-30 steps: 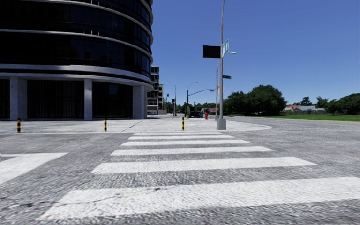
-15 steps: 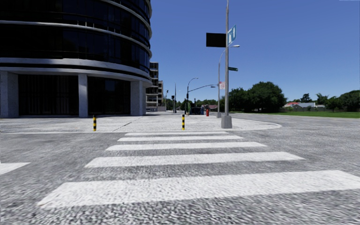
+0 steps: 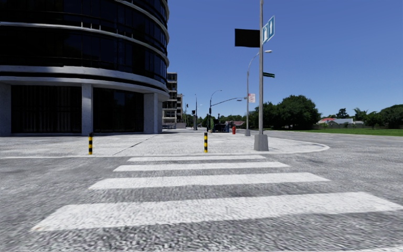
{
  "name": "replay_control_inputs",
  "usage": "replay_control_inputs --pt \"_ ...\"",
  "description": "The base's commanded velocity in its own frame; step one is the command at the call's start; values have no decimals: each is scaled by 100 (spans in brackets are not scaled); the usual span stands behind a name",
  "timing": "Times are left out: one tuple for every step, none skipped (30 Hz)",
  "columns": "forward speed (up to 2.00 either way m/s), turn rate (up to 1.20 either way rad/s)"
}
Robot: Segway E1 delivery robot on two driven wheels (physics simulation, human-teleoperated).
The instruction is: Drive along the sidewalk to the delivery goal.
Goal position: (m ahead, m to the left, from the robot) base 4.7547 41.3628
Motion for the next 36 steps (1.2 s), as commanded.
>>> replay_control_inputs --pt "186 0" --pt "186 0" --pt "186 0" --pt "186 0" --pt "187 0" --pt "188 0" --pt "188 0" --pt "188 0" --pt "188 0" --pt "188 0" --pt "188 0" --pt "188 0" --pt "188 0" --pt "188 16" --pt "188 60" --pt "188 71" --pt "188 71" --pt "189 74" --pt "189 64" --pt "189 35" --pt "189 18" --pt "189 11" --pt "189 5" --pt "189 5" --pt "189 1" --pt "189 0" --pt "189 0" --pt "189 0" --pt "189 0" --pt "189 0" --pt "189 0" --pt "189 0" --pt "189 0" --pt "189 0" --pt "189 0" --pt "189 0"
